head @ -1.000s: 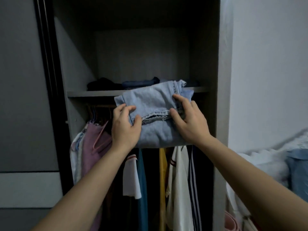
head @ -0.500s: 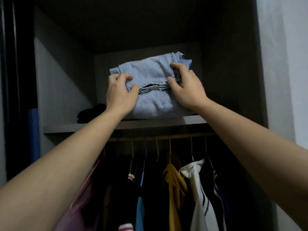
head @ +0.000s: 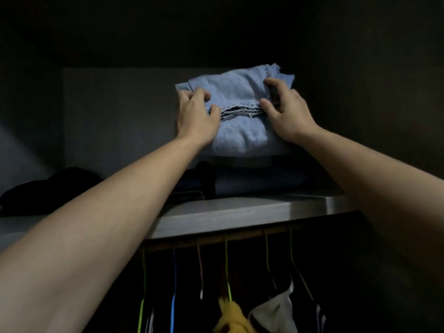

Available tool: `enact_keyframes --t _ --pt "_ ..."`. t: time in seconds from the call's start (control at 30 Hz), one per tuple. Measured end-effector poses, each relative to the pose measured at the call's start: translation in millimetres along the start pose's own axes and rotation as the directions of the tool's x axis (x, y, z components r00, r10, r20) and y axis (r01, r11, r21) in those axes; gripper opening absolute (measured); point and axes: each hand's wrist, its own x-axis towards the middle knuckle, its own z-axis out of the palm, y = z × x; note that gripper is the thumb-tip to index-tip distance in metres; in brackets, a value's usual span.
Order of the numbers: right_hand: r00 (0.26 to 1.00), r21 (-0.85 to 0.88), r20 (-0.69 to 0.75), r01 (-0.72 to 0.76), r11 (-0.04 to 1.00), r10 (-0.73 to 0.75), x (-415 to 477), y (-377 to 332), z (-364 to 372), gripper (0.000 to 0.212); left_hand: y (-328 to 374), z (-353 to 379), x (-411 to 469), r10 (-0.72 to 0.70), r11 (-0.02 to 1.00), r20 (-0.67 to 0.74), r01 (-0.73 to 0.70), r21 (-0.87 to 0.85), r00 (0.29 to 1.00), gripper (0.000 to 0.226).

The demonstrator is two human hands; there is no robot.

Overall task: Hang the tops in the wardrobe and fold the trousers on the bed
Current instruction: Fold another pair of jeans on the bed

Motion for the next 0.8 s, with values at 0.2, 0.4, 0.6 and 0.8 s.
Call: enact_keyframes --t 0.2,0.4,0.6,0.8 --pt "0.995 -0.04 -0.031 -0.101 0.994 0.1 39 43 31 0.049 -9 56 33 -0.045 0.998 0.023 0.046 -0.031 0.999 0.026" --pt "0.733 -0.518 0.529 -0.12 0.847 0.427 32 95 63 0.051 -40 94 11 -0.309 0.936 0.717 0.068 0.344 0.625 0.057" --pt "0.702 -0.275 0.586 -0.297 0.914 0.404 10 97 66 0.033 -59 95 10 -0.32 0.934 0.846 0.293 0.205 0.427 0.084" --pt "0.627 -0.324 0.715 -0.097 0.941 0.311 7 88 53 0.058 -70 100 9 -0.274 0.956 0.834 0.226 0.185 0.479 0.073"
